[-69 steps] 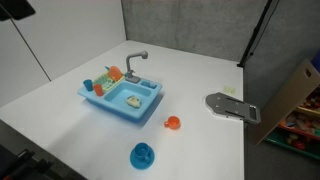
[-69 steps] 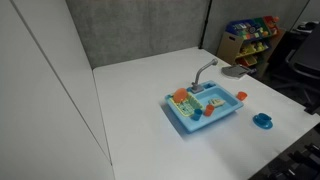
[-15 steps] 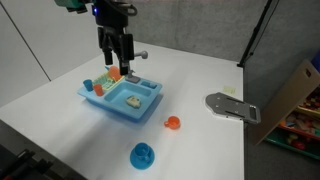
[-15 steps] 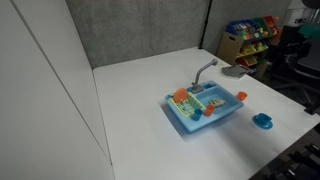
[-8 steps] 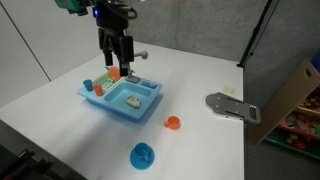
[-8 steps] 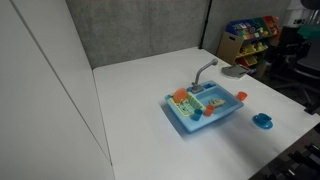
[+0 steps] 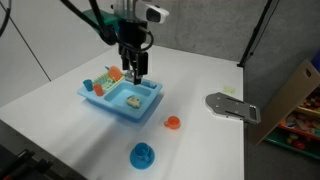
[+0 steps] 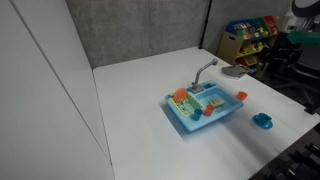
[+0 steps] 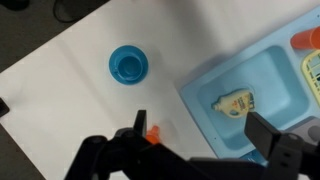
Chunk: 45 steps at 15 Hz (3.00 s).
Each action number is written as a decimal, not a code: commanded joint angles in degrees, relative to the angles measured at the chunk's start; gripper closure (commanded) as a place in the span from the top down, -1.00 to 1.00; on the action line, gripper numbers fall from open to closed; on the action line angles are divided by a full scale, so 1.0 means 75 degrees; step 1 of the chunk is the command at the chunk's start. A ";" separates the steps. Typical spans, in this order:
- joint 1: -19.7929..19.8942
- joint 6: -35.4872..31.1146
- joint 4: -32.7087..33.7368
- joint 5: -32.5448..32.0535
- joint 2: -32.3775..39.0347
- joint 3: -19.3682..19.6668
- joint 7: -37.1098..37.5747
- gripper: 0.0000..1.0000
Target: Put the orange mug in the blue mug
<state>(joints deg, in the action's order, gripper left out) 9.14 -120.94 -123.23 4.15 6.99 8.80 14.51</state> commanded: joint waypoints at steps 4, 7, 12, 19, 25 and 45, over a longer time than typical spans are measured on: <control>0.0196 -0.0599 0.1189 0.0662 0.1312 0.0220 0.0224 1.00; 0.0241 -0.0971 0.1658 0.0707 0.1937 0.0313 0.0476 1.00; 0.0276 -0.1539 0.2278 0.0750 0.2923 0.0417 0.0884 1.00; 0.0379 -0.2014 0.3097 0.0945 0.4222 0.0473 0.1176 1.00; 0.0355 -0.2106 0.3103 0.0855 0.4479 0.0512 0.1147 1.00; 0.0660 -0.2129 0.4677 0.1294 0.6338 0.0498 0.2060 1.00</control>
<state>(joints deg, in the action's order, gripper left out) 12.51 -136.86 -90.95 12.08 52.83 13.91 32.01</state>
